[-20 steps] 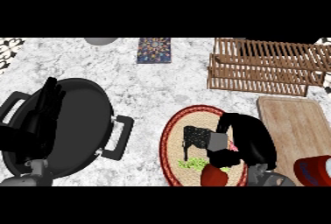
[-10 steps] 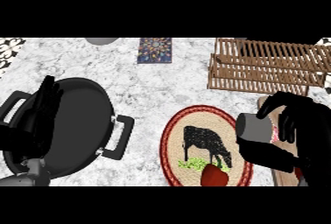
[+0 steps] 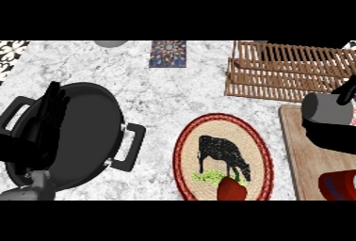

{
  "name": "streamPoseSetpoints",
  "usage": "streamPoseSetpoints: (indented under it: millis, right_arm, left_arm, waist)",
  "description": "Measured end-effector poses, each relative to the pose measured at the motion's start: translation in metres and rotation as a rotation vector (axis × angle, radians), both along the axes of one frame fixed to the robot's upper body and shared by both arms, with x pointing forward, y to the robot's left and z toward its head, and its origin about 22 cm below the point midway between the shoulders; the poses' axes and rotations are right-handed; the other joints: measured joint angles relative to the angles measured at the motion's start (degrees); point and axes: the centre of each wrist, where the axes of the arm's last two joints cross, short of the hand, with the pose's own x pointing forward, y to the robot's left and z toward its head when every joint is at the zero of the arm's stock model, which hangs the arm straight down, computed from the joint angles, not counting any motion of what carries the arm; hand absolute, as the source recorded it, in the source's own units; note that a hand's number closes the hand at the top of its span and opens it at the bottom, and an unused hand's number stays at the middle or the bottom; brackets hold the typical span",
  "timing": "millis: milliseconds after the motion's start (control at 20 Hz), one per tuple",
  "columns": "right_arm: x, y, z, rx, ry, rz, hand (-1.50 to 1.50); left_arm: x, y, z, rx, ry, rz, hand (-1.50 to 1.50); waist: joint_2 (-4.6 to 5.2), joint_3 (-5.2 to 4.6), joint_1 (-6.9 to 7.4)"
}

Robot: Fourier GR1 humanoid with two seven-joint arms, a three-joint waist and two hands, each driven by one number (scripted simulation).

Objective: Pick the cupcake from the placemat and place it in the tiered shelf

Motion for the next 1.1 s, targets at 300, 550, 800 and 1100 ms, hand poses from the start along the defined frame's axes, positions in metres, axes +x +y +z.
streamPoseSetpoints:
  millis: [300,550,800,1100]
  right_arm:
    - [0.04,-0.026,-0.006,0.028,-0.015,-0.058,1.5]
    - [0.069,-0.045,-0.024,0.043,-0.038,-0.079,1.5]
    - [0.101,-0.06,-0.047,0.048,-0.068,-0.095,1.5]
    - [0.131,-0.071,-0.063,0.057,-0.101,-0.089,1.5]
  left_arm:
    - [0.003,-0.004,0.004,0.0,0.001,-0.004,0.0]
    - [0.003,-0.009,0.005,-0.005,-0.003,-0.01,0.0]
    - [0.003,-0.009,0.001,-0.003,-0.005,-0.014,0.0]
    - [0.001,-0.004,-0.002,-0.007,-0.005,-0.011,0.0]
  waist:
    - [0.08,0.0,0.22]
    - [0.12,0.01,0.28]
    - [0.17,0.02,0.46]
    - [0.16,0.02,0.5]
